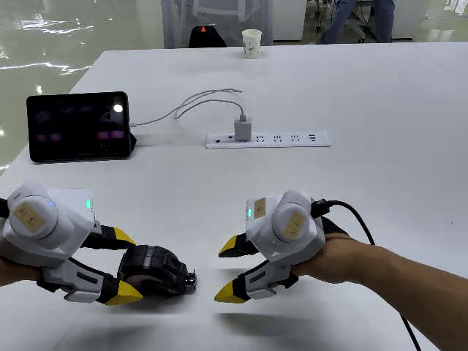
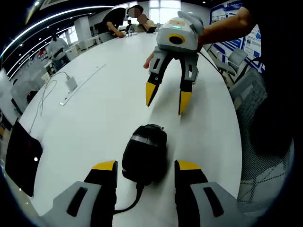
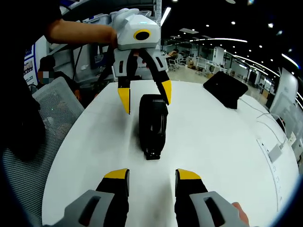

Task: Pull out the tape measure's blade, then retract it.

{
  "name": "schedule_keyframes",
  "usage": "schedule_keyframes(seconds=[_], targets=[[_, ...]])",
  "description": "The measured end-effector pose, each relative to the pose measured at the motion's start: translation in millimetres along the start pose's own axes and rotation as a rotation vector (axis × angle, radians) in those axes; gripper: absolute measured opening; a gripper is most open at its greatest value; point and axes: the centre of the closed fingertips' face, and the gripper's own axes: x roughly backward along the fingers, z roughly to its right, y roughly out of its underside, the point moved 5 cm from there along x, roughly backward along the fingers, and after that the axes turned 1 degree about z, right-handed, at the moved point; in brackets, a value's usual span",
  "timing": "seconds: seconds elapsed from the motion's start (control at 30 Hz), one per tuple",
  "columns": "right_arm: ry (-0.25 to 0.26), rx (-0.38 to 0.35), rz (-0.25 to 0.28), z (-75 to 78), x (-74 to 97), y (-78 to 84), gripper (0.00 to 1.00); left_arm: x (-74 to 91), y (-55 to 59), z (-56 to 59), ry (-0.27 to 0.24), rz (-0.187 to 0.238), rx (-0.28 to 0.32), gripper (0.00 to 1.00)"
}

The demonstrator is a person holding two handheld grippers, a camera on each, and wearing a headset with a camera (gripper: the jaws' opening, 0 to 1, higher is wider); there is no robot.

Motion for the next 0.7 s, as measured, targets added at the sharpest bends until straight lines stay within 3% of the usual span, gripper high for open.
schedule_keyframes(seconds=[0.4,0.7], targets=[[-0.032,-0.004,-0.01,1.4,-22.6,-7.0,0.28,-7.7,3.3,-4.9,0.039,-0.048,-0.035,0.32],[-0.039,-0.014,-0.014,3.8,-37.1,-10.4,0.22,-9.4,6.1,-9.6,0.045,-0.053,-0.043,0.27]])
